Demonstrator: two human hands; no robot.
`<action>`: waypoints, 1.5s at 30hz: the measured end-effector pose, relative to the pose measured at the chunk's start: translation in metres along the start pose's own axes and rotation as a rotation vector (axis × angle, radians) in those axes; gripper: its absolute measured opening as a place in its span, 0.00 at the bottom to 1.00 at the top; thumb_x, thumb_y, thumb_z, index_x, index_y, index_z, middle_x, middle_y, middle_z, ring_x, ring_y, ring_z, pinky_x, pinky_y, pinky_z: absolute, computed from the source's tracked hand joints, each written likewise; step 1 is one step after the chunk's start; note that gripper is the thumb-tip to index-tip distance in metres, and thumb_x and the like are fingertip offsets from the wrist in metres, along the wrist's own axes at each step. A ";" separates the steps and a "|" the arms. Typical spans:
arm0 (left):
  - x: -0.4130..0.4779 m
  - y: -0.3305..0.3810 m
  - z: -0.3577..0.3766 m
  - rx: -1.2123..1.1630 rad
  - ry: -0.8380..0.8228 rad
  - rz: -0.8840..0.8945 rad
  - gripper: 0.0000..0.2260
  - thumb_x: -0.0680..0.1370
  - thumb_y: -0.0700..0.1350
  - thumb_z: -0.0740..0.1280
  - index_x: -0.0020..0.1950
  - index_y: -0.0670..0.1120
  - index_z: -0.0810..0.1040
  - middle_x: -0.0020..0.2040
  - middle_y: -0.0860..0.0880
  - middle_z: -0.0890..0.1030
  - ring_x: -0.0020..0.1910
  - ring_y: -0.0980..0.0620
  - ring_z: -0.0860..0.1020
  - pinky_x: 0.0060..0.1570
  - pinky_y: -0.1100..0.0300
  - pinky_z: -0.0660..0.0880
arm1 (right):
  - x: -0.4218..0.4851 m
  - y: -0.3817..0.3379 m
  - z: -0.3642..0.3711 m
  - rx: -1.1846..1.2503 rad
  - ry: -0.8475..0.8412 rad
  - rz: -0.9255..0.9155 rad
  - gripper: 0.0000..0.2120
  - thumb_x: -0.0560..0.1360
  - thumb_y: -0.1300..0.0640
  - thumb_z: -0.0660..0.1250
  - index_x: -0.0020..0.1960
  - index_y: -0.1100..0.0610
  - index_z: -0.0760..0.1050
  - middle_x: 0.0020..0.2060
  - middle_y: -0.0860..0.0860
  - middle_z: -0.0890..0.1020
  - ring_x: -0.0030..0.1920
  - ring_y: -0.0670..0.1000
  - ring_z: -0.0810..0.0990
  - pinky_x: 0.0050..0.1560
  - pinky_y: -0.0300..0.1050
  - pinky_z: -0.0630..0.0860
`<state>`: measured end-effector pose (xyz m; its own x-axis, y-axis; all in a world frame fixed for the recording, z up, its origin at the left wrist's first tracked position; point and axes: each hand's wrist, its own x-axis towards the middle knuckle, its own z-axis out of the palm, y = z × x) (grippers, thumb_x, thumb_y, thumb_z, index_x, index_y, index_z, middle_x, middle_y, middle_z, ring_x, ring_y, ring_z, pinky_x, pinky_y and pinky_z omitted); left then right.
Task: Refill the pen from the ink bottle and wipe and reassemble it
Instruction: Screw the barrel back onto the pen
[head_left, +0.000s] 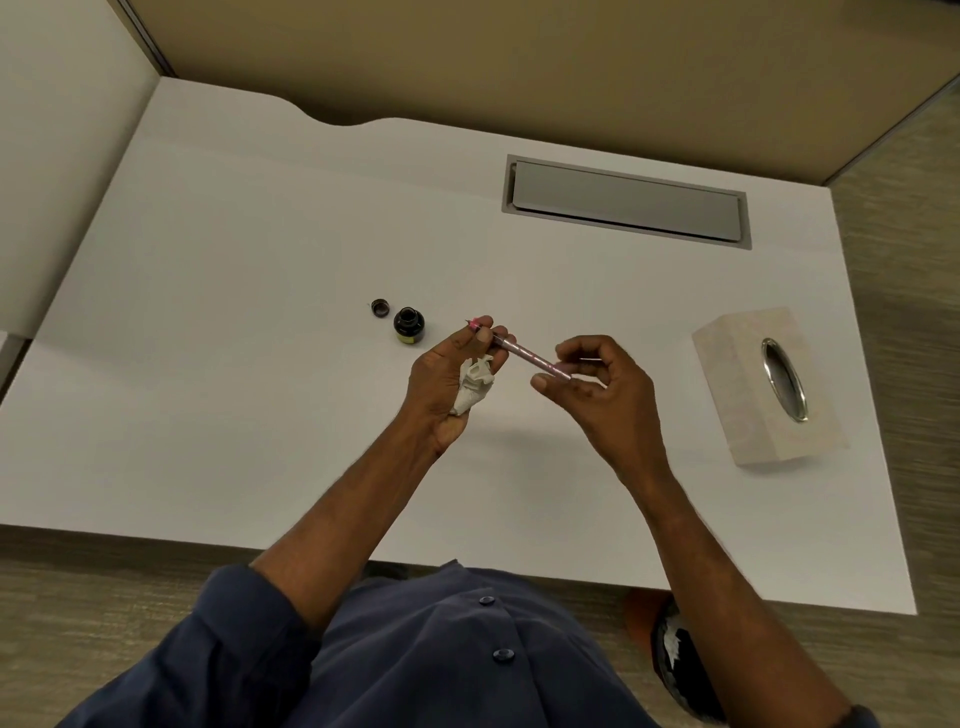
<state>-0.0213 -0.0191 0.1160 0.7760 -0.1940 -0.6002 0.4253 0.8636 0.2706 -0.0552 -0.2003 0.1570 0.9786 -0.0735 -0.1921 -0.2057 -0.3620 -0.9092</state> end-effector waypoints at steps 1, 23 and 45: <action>0.001 0.000 -0.001 0.000 -0.001 0.000 0.10 0.83 0.35 0.61 0.49 0.35 0.82 0.44 0.42 0.82 0.45 0.46 0.85 0.64 0.53 0.76 | 0.001 -0.001 -0.001 -0.023 0.002 -0.027 0.11 0.71 0.59 0.80 0.50 0.57 0.81 0.46 0.49 0.86 0.46 0.46 0.85 0.45 0.35 0.80; 0.008 -0.007 0.011 0.082 -0.021 0.056 0.06 0.78 0.33 0.66 0.53 0.35 0.78 0.46 0.43 0.77 0.47 0.47 0.80 0.58 0.52 0.81 | 0.014 0.008 0.000 0.059 -0.021 0.123 0.11 0.81 0.51 0.69 0.56 0.57 0.82 0.47 0.51 0.87 0.44 0.47 0.86 0.48 0.42 0.84; 0.017 -0.007 0.008 0.145 -0.004 0.010 0.04 0.80 0.34 0.64 0.52 0.36 0.79 0.45 0.42 0.79 0.54 0.43 0.78 0.53 0.53 0.82 | 0.009 0.024 0.009 0.052 -0.103 0.187 0.10 0.81 0.53 0.68 0.50 0.59 0.82 0.36 0.53 0.85 0.34 0.47 0.83 0.41 0.43 0.82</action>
<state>-0.0072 -0.0322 0.1097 0.7825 -0.1876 -0.5937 0.4800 0.7891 0.3833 -0.0517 -0.2014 0.1308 0.9183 -0.0384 -0.3940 -0.3865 -0.3025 -0.8713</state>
